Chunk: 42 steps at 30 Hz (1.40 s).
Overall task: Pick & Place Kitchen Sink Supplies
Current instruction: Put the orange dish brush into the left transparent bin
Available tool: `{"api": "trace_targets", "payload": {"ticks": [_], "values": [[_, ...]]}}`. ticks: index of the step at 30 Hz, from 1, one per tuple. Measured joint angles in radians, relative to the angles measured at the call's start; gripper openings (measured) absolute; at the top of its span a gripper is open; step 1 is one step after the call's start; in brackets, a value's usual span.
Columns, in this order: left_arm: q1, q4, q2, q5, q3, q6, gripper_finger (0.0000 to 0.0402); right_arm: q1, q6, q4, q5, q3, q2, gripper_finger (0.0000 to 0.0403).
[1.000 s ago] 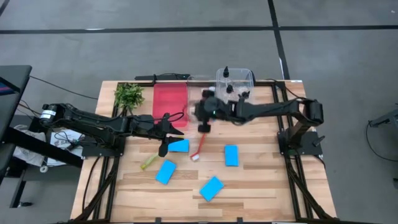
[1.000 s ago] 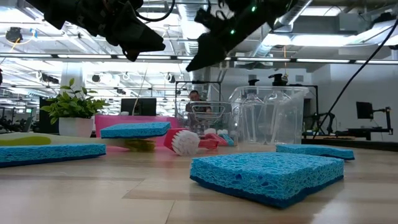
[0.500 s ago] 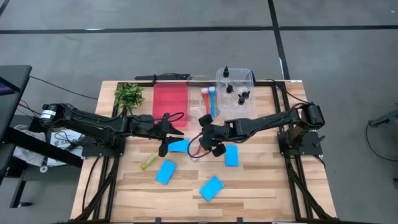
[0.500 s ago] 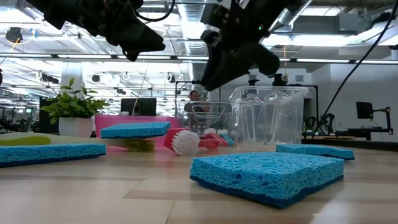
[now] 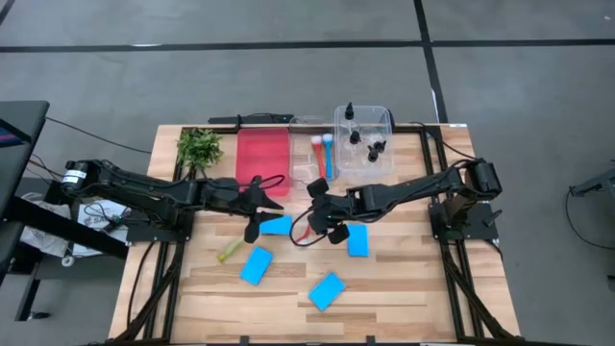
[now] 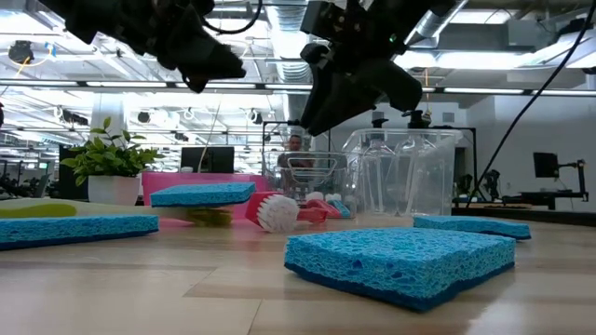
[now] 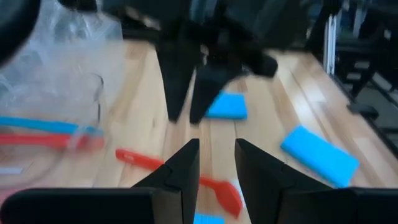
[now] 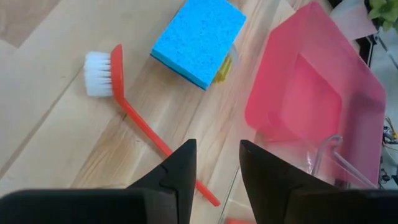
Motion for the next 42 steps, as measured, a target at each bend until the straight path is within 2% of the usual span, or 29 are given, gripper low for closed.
{"api": "trace_targets", "payload": {"ticks": [6,9,12,20,35,42], "values": [[0.000,-0.241,0.000,0.018,0.000,0.038,0.0103,0.000,0.002,0.000,-0.004,0.000,0.000,0.0115],[0.000,-0.302,0.000,0.018,0.000,0.039,0.0103,-0.003,0.022,-0.001,-0.054,0.000,0.000,0.0115],[0.000,-0.304,-0.008,0.018,0.000,0.040,0.0103,-0.010,0.033,0.000,-0.128,0.000,0.000,0.0115],[0.000,-0.307,-0.076,0.018,0.000,0.038,0.0103,-0.029,0.035,0.001,-0.189,0.000,0.000,0.0115],[0.000,-0.316,-0.128,0.018,-0.001,0.014,0.0103,-0.059,0.025,0.000,-0.276,0.000,0.001,0.0115],[0.000,-0.316,-0.127,0.018,-0.001,0.014,0.0103,-0.060,0.005,0.023,-0.285,0.000,0.075,0.0115]]}}
